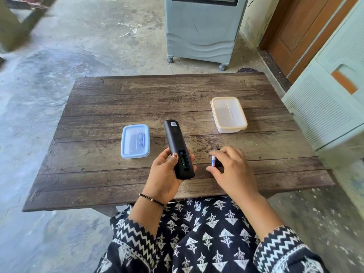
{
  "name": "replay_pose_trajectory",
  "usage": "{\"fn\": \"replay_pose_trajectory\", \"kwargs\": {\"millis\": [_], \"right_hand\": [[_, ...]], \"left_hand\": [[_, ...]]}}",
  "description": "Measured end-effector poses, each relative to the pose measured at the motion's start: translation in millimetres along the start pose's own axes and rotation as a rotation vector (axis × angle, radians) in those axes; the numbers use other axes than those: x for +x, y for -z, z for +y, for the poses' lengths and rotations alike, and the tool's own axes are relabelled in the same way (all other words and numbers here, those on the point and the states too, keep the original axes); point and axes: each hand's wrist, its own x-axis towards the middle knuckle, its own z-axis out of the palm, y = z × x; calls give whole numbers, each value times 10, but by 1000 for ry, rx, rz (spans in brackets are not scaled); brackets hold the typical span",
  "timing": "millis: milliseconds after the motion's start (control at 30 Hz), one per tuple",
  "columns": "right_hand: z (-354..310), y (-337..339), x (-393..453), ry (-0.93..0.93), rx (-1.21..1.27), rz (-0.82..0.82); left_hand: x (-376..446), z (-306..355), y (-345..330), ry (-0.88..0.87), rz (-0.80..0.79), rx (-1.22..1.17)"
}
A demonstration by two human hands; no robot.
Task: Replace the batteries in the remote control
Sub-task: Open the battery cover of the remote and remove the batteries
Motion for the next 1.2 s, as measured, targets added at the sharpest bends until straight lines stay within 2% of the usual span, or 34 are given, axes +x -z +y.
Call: {"fn": "replay_pose_trajectory", "kwargs": {"millis": [100,400,467,533,633,800,1033,1200], "right_hand": [[-1,-40,2,30,-2,-86],[120,36,6,58,4,-130],[96,71,-7,113,-10,-77],[34,115,-17,161,18,53],[-202,149,-5,153,184,176],[-476,54,9,197,259,121],[-493,33,-46,221,212,76],[-514,27,-36,164,343,90]], "left_hand": [[2,-22,-16,4,-6,1],[-13,-59,-62,21,-18,4],[-26,-63,-65,21,-20,5],[-33,-59,-54,19,-30,0],[-35,-50,-52,-14,-60,-2],[-58,-12,-86,-46,-114,-27],[-43,32,1,-66,-47,-22],[-36,42,-6,-66,-34,-24]]}}
